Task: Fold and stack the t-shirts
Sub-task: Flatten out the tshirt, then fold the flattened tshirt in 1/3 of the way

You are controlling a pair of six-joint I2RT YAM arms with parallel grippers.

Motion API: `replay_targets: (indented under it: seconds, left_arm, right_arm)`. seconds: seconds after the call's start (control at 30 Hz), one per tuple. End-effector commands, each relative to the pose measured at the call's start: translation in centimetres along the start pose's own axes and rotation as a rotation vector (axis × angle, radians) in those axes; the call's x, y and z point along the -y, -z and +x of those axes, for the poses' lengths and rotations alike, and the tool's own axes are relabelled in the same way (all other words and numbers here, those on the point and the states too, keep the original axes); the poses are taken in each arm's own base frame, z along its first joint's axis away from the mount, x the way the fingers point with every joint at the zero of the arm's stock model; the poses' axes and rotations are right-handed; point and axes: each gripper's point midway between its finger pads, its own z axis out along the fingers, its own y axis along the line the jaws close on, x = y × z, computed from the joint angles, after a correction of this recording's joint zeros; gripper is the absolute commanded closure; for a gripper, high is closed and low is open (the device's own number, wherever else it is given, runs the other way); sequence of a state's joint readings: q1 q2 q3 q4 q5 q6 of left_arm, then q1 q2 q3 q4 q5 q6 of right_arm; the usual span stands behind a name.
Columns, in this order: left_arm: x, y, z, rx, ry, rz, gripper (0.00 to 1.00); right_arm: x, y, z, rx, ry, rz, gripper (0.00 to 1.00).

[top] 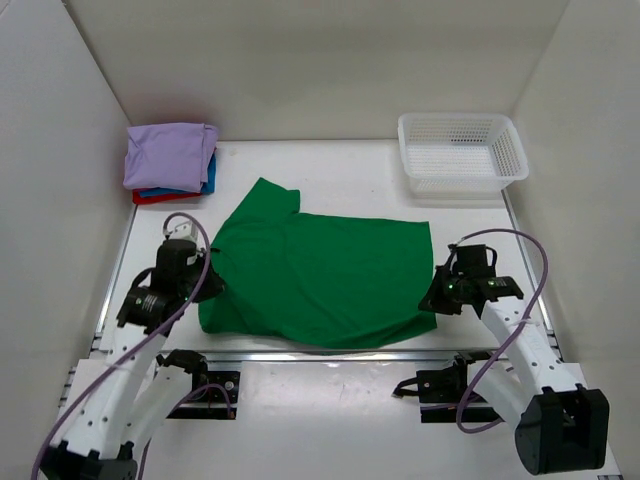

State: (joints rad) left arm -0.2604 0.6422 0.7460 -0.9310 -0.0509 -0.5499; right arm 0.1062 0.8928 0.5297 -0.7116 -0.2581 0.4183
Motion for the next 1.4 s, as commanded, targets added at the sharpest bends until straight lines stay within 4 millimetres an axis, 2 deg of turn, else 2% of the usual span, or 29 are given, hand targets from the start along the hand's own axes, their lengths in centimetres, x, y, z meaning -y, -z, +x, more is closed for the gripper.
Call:
replay_targets:
  seconds: [0.0, 0.13, 0.53, 0.63, 0.9, 1.13, 1.2, 1.37]
  left_arm:
    - [1.3, -0.9, -4.8, 0.133, -0.02, 0.003, 1.0]
    - [0.9, -2.4, -5.9, 0.148, -0.038, -0.017, 1.0]
    - [-0.6, -6.0, -6.8, 0.13, -0.028, -0.059, 1.0]
    - [-0.9, -7.1, -6.4, 0.101, -0.039, -0.07, 1.0]
    - [-0.1, -9.6, -5.6, 0.041, -0.077, -0.039, 1.0]
    - [0.5, -12.3, -6.8, 0.028, -0.098, -0.059, 1.0]
    - [0.6, -12.5, -7.7, 0.044, -0.096, -0.054, 1.0]
    - [0.9, -13.4, -8.3, 0.052, -0.091, -0.053, 1.0]
  right_arm:
    - [-0.3, 1.6, -2.1, 0.057, -0.013, -0.005, 1.0]
    - [-0.1, 2.1, -2.8, 0.069, -0.027, -0.02, 1.0]
    - [0.5, 0.9, -2.9, 0.008, -0.044, 0.022, 1.0]
    - [1.4, 0.5, -3.2, 0.005, -0.07, 0.044, 1.0]
    - [2.2, -0.1, -4.4, 0.032, -0.077, 0.073, 1.0]
    - [2.3, -1.3, -5.3, 0.021, -0.053, 0.089, 1.0]
    - [2.6, -1.7, -5.8, 0.031, -0.05, 0.1, 1.0]
    - [3.0, -2.4, -6.3, 0.024, -0.054, 0.125, 1.0]
